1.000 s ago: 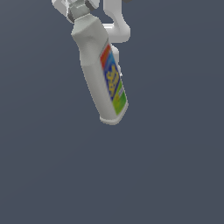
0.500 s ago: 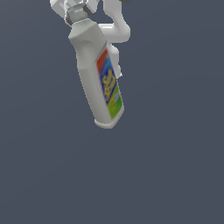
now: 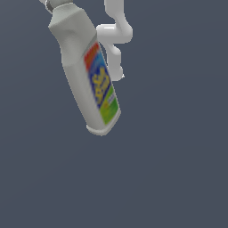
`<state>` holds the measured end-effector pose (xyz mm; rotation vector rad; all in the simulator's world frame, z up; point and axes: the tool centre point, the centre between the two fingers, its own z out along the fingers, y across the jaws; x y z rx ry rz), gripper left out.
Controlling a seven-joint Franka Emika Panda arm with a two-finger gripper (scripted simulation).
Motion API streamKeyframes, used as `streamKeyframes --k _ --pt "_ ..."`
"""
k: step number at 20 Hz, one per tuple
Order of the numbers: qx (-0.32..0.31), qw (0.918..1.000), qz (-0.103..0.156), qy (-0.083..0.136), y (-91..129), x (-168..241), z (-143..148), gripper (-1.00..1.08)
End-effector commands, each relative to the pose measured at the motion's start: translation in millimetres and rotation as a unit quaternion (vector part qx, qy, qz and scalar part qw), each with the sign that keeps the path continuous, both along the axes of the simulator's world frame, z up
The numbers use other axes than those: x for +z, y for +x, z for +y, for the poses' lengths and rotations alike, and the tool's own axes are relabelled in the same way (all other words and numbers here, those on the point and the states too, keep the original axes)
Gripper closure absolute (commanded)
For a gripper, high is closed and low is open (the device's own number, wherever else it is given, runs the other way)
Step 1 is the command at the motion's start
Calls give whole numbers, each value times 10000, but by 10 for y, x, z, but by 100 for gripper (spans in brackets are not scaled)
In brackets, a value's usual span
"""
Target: Pick up the object and move it to a goal position.
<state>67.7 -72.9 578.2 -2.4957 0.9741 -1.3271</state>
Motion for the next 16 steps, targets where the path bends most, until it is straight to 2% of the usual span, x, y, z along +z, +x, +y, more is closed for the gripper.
streamKeyframes --k 1,8,16 --pt "6 10000 -90 -3 74 187 -64 108" --pt "6 10000 -90 -3 299 395 -232 108" --pt "-2 10000 -89 -2 425 513 -329 108"
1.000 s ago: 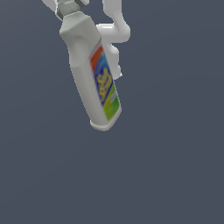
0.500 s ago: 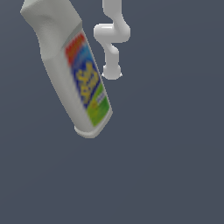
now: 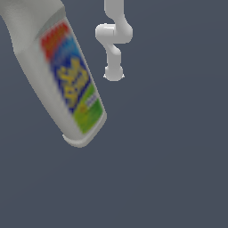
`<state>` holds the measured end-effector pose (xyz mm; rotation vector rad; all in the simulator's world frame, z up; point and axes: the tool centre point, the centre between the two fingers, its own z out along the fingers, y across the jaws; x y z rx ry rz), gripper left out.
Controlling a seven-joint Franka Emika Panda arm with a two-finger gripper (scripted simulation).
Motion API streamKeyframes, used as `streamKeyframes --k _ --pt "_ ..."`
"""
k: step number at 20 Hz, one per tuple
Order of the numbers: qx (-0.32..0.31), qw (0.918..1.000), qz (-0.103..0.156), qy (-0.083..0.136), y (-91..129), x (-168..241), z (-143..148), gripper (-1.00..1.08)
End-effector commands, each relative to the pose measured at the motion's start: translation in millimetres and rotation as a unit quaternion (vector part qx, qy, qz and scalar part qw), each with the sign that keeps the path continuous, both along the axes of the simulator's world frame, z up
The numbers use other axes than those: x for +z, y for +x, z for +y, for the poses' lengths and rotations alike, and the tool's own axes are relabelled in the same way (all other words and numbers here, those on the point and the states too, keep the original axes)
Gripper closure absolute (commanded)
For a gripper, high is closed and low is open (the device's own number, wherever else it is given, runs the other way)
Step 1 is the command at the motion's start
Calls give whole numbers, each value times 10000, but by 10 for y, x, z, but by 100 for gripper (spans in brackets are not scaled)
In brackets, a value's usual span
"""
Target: Pick up the object and move it to a goal position.
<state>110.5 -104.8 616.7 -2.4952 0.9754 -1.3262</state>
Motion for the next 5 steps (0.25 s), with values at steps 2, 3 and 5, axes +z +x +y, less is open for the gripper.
streamKeyframes --k 2,3,5 --pt "-1 10000 -91 -7 10 141 -21 108" --pt "-1 10000 -91 -7 14 145 -23 108" --pt "-1 10000 -91 -7 18 148 -25 108"
